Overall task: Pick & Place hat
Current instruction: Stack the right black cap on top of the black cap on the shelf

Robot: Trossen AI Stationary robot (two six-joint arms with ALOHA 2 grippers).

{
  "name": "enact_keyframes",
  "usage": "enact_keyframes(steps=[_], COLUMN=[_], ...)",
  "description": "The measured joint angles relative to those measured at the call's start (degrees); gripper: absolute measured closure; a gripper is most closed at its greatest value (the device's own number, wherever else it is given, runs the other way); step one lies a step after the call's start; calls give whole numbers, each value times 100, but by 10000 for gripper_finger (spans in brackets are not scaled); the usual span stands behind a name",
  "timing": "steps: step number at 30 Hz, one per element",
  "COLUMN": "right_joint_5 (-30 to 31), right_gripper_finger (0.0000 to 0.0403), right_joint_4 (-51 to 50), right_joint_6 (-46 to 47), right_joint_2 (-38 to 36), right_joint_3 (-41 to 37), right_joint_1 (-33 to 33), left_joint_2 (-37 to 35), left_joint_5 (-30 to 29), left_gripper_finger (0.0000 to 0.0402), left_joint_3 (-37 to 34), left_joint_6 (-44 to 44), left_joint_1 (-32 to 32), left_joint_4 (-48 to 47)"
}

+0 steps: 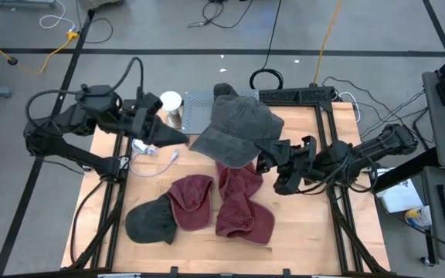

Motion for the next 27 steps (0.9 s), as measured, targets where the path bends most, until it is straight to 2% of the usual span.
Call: enact_keyframes(steps=[7, 11, 27], right_joint_5=[-7, -20, -155], right_gripper_finger=[392, 392, 392], right_joint_4=[48, 113, 292], right_joint_6=[-177, -476, -352], right_joint_2=[-18, -62, -260], right_joint_3=[2, 4, 2], right_joint_1=[2, 4, 31], left_joint_2=[255, 363, 553], left_joint_5=[52, 62, -238], left_gripper_finger=[215, 215, 215], left_joint_3=[0, 0, 2], left_joint_6=[-331, -557, -798], left_joint_1=[-1, 0, 12], left_joint_4=[610, 595, 932])
